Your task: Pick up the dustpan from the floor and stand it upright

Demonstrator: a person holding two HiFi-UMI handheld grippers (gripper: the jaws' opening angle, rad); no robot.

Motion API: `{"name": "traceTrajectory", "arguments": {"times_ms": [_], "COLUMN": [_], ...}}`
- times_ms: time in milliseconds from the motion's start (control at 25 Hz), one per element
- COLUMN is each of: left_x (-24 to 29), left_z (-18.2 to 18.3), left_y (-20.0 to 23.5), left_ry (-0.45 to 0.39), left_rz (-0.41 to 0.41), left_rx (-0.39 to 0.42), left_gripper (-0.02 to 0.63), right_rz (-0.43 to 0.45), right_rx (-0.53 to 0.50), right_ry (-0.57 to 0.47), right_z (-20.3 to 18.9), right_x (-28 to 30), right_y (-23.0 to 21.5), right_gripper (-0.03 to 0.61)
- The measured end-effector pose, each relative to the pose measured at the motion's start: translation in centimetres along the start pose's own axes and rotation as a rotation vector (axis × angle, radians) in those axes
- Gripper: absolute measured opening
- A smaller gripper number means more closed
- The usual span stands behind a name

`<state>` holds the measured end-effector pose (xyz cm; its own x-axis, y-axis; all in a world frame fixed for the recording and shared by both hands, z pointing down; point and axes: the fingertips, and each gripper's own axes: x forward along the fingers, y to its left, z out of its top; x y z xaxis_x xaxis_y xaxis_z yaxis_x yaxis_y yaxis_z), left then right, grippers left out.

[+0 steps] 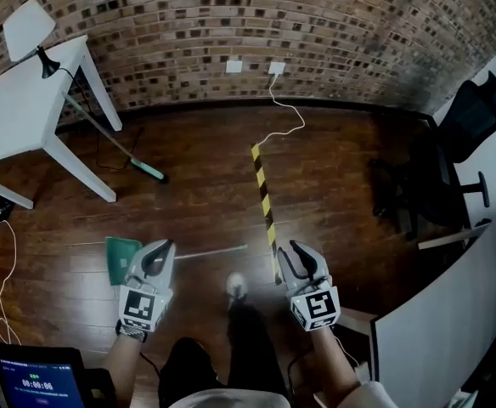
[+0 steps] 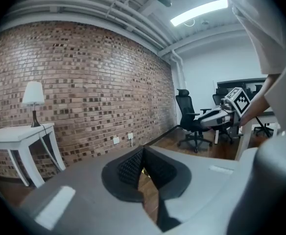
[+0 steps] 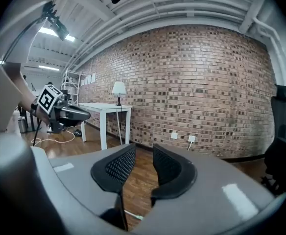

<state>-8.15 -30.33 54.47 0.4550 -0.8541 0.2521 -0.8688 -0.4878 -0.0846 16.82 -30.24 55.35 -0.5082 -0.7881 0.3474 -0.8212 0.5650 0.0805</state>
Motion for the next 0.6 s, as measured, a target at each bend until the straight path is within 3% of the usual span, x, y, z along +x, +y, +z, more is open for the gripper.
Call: {"name": "traceTrajectory", "arguments": {"times_ms": [280,440,600], "left_x": [8.6,11.5,14.5], "left_z": [-13.2,-18.7,-26.6], "left_y": [-0.2,-2.1,-3.3], "left_ry": [0.009,0.03,0.029], "left_rz": [-0.032,-0.053,-0.059], "left_rx": [-0.004,-0.033,-0.071], "left_gripper": [0.002,0.002,0.002], "right_rz": [-0.038,-0.025,-0.014], "right_rx": [-0.03,-0.037,-0.042], "right_ry": [0.022,0.097,0.16], "right_z": [-14.1,-22.6,-33.2], "right_x": [8.5,10.6,13.0], "right_y": [-1.2,-0.8,-0.4], "right_gripper": [0.177,0.183,0.193]}}
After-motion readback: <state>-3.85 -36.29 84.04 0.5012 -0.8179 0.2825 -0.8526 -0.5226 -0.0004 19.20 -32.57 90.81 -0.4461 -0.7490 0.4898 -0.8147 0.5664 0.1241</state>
